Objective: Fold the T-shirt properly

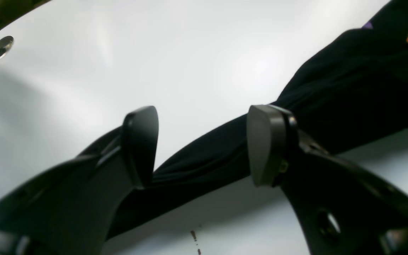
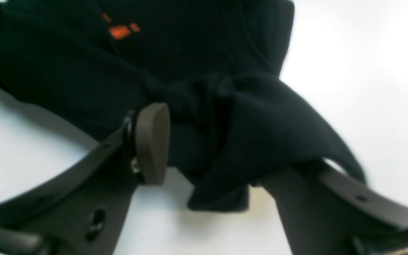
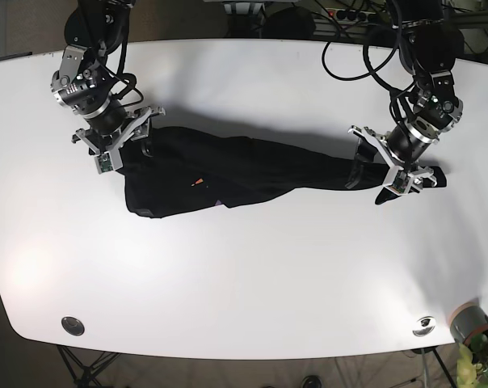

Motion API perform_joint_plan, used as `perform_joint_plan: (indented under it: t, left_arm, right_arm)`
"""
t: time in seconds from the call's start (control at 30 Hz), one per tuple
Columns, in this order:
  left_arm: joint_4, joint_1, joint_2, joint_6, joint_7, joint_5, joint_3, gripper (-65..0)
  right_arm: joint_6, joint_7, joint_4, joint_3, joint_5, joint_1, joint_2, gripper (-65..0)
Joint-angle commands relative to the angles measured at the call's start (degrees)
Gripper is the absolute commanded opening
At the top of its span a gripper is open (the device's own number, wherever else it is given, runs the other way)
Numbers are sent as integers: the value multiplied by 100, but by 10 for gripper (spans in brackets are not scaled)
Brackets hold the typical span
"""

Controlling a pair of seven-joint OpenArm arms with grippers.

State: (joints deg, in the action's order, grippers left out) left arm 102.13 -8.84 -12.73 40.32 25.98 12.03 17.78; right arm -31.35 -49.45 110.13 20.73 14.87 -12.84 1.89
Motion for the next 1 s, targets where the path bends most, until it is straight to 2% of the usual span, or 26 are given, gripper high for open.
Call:
perform_joint_plan:
  t: [0.0, 0.47, 0.63, 0.7, 0.97]
  left_arm:
    - [86, 53, -67, -32, -167, 102, 2, -278]
    - [-512, 45, -76, -32, -167, 111, -15, -278]
    - [-512, 9, -94, -32, -167, 120, 20, -278]
    - [-450, -61, -103, -32, -167, 129, 29, -278]
    - [-292, -175, -103, -32, -167, 111, 29, -278]
  right_arm:
    - [1, 150, 104, 24, 64, 49, 44, -333]
    - [1, 141, 130, 6, 64, 146, 44, -333]
    - [-43, 114, 227, 15, 64, 225, 61, -373]
    - [-43, 114, 420, 32, 64, 207, 70, -366]
    - [1, 114, 631, 358, 55, 110, 53, -133]
